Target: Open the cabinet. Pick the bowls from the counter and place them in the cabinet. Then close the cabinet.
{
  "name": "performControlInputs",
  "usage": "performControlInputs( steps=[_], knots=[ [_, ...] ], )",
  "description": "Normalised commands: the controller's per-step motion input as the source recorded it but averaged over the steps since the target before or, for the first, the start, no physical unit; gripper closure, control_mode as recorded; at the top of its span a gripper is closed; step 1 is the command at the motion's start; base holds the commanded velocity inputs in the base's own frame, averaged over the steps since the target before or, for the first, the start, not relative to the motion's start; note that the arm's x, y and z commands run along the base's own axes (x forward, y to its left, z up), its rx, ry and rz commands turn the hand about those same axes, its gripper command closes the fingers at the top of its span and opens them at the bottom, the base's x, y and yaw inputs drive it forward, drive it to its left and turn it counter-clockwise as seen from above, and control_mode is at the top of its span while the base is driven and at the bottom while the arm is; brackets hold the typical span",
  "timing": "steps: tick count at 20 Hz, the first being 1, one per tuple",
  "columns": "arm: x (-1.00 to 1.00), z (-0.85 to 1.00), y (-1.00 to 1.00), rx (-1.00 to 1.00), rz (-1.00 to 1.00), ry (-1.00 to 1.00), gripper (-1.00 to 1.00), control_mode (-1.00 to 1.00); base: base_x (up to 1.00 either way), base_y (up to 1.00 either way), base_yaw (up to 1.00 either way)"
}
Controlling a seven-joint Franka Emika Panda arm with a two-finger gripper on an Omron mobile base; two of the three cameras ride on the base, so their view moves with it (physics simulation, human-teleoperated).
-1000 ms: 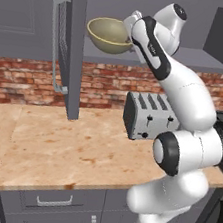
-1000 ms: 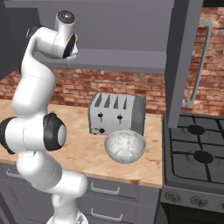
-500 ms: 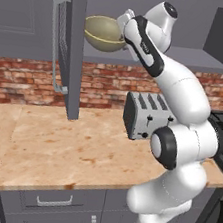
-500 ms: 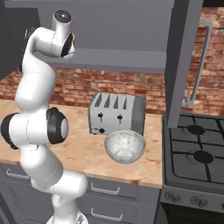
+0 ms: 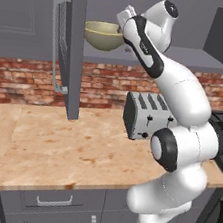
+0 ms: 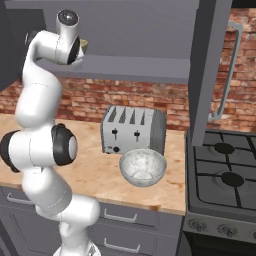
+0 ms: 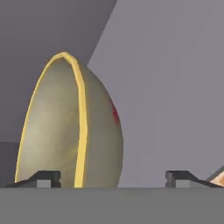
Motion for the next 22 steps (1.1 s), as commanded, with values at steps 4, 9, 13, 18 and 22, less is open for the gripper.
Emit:
performControlInputs(
  steps=[4,9,13,18,22],
  knots=[
    [-0.40,0.00,-0.11,0.02,-0.08,-0.35,-1.00,-1.00,0.00,0.00,0.00],
    [-0.39,0.00,-0.13,0.00,-0.10,-0.36,-1.00,-1.00,0.00,0.00,0.00],
    [-0.94,0.00,-0.37,0.00,-0.10,-0.23,-1.00,-1.00,0.00,0.00,0.00],
    [-0.88,0.02,-0.33,0.00,-0.08,-0.03,-1.00,-1.00,0.00,0.00,0.00],
    [-0.71,0.05,-0.31,0.00,-0.06,0.00,-1.00,-1.00,0.00,0.00,0.00]
  ],
)
